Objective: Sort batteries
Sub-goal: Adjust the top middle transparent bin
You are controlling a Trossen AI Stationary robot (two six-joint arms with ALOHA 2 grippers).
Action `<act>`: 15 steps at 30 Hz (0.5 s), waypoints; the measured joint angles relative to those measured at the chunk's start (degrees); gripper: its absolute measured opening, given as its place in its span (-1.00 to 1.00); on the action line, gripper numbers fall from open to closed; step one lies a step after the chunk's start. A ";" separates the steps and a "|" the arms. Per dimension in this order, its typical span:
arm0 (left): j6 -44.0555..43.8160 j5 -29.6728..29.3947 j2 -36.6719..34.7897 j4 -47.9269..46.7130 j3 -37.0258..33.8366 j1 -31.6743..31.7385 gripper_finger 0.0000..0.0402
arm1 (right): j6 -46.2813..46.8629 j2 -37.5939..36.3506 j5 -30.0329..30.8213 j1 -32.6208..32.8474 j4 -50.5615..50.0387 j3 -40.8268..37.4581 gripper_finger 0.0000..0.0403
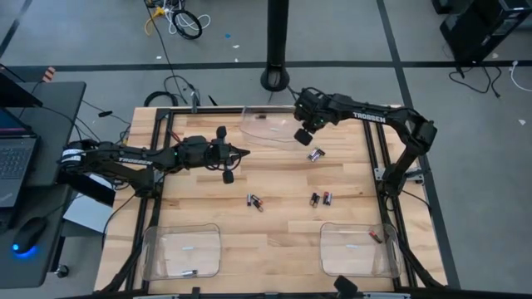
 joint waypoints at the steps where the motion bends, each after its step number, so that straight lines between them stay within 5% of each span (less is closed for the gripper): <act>1: 0.00 0.00 0.00 -0.24 0.00 0.00 -0.94 | -0.31 0.00 0.22 0.00 0.13 0.29 -0.94; 7: 0.00 0.00 0.00 -0.85 0.00 0.04 -0.94 | -1.88 -0.36 0.96 0.84 -4.74 3.91 -0.94; 15: 0.08 0.00 0.00 -1.26 0.00 0.04 -0.94 | -6.63 -2.13 -13.71 6.15 -8.56 4.56 -0.94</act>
